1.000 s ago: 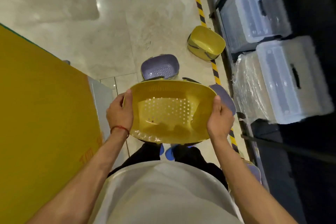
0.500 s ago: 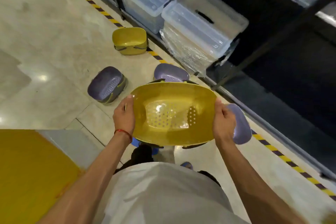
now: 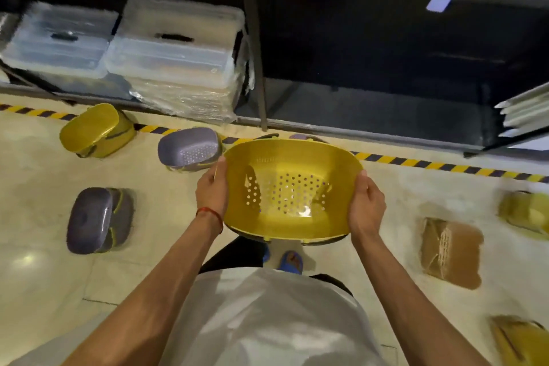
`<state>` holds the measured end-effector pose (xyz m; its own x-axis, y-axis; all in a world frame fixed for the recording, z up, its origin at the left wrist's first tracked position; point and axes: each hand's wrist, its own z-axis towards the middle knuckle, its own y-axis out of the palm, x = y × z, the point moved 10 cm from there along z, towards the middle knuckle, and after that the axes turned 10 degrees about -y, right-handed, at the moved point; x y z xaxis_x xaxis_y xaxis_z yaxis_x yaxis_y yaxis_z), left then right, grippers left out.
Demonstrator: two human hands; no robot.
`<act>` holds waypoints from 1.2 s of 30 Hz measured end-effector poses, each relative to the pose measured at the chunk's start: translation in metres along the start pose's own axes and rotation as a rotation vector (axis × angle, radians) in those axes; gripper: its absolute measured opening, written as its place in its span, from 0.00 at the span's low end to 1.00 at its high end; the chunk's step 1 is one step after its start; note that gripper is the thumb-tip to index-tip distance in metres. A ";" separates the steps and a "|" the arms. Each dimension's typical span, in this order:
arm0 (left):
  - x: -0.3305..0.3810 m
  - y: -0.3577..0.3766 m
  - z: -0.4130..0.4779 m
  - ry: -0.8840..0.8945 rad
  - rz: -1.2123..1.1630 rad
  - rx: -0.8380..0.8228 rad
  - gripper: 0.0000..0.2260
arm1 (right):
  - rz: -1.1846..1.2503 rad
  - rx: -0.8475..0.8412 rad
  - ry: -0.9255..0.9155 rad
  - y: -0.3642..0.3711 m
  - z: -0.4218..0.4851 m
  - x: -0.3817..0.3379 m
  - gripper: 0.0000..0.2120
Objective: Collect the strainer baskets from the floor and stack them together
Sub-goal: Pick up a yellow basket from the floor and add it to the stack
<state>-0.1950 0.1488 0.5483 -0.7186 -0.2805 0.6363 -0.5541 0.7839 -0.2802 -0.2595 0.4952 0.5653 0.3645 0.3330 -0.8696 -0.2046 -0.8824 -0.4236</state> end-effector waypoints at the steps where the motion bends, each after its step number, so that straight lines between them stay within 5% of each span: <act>1: 0.008 0.015 0.004 0.018 0.032 -0.014 0.17 | -0.003 0.034 0.020 -0.007 0.006 0.005 0.28; 15: 0.095 0.185 0.058 0.182 0.496 -0.170 0.22 | 0.030 0.442 0.292 -0.048 0.043 0.056 0.22; 27: 0.079 0.263 0.145 0.134 0.688 -0.005 0.23 | -0.012 0.405 0.395 -0.011 0.138 0.137 0.25; 36: 0.048 0.328 0.268 0.268 0.940 0.050 0.23 | 0.033 0.458 0.410 0.067 0.206 0.233 0.23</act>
<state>-0.5234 0.2438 0.2940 -0.7601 0.5869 0.2787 0.1741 0.5972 -0.7829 -0.3758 0.5825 0.2823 0.6528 0.0726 -0.7540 -0.5580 -0.6272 -0.5434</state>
